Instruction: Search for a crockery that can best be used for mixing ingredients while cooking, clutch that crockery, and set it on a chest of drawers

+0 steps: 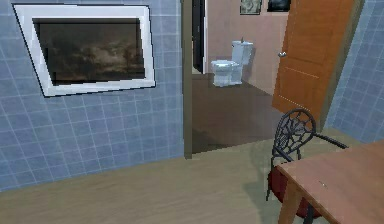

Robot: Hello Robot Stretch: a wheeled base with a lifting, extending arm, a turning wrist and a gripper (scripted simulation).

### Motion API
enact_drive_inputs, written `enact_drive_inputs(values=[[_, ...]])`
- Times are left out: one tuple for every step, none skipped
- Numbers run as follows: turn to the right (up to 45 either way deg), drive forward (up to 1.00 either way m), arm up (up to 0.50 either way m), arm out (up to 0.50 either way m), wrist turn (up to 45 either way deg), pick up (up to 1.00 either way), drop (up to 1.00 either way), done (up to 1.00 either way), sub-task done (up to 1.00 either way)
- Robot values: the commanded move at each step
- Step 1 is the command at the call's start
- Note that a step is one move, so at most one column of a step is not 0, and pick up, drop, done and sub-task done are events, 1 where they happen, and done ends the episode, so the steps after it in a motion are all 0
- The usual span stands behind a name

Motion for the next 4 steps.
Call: enact_drive_inputs(values=[[0.0, 0.00, 0.00, 0.00, 0.0, 1.00, 0.00, 0.00, 0.00], [0.0, 0.00, 0.10, 0.00, 0.0, 0.00, 0.00, 0.00, 0.00], [0.0, 0.00, 0.16, 0.00, 0.0, 0.00, 0.00, 0.00, 0.00], [0.0, 0.00, 0.00, 0.00, -45.0, 0.00, 0.00, 0.00, 0.00]])
